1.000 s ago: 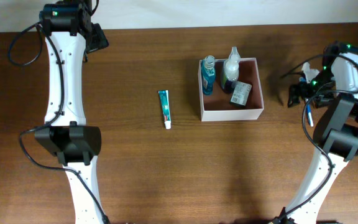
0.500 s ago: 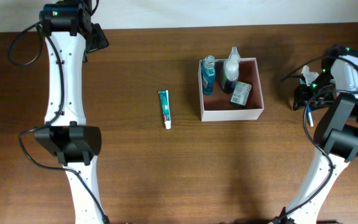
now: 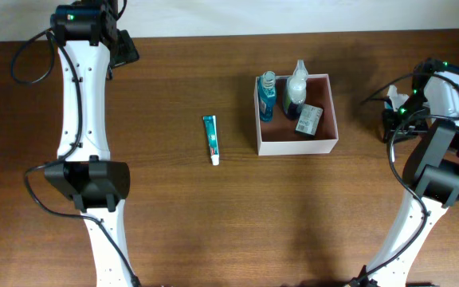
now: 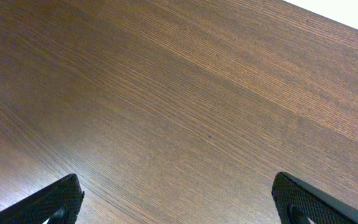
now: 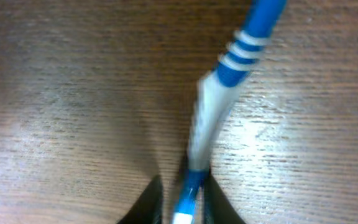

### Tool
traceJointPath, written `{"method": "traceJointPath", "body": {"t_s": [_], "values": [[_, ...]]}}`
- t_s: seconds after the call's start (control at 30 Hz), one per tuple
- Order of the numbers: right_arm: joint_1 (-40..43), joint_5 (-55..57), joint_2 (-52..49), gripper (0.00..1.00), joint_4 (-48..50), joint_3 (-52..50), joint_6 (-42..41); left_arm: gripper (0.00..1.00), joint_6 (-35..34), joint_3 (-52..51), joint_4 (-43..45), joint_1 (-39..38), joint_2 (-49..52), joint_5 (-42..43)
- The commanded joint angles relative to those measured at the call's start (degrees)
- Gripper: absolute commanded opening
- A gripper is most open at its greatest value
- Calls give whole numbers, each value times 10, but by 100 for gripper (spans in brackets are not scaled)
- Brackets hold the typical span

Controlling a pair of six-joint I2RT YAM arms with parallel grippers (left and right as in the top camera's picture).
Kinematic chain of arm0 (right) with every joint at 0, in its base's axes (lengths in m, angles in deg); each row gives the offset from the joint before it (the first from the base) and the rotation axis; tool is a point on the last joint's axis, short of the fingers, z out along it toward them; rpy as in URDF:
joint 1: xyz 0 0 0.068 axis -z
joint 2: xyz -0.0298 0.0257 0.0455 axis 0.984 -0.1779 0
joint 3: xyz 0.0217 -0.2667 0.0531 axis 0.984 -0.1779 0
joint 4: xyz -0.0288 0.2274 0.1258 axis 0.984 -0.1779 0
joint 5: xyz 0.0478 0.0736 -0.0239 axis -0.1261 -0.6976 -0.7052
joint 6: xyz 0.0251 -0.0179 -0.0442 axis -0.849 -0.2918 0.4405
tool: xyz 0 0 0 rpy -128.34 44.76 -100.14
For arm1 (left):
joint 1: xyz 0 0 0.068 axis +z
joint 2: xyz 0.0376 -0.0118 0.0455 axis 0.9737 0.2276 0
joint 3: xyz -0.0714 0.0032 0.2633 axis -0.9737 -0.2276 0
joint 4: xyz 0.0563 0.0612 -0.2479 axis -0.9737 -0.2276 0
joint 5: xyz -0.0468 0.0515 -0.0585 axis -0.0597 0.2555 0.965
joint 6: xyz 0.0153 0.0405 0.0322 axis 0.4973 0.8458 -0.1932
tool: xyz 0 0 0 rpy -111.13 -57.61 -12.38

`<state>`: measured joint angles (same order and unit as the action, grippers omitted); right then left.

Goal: Pack container
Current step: 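Lower the right gripper and grasp the toothbrush handle, then carry the toothbrush with the right gripper over the pink box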

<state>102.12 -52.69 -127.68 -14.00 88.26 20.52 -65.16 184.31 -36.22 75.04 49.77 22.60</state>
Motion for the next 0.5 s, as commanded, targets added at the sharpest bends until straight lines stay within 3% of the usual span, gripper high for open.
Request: {"method": "traceJointPath", "body": {"t_s": [0.0, 0.07, 0.23, 0.47], "values": [[2, -1, -10, 8, 1, -15, -27, 99, -7, -1, -1, 1, 5, -4], [2, -3, -10, 4, 1, -14, -37, 99, -7, -1, -1, 1, 5, -4], [2, -12, -10, 4, -16, 7, -53, 99, -7, -1, 0, 1, 5, -4], [0, -88, -9, 4, -113, 141, -53, 99, -7, -1, 0, 1, 5, -4]]}}
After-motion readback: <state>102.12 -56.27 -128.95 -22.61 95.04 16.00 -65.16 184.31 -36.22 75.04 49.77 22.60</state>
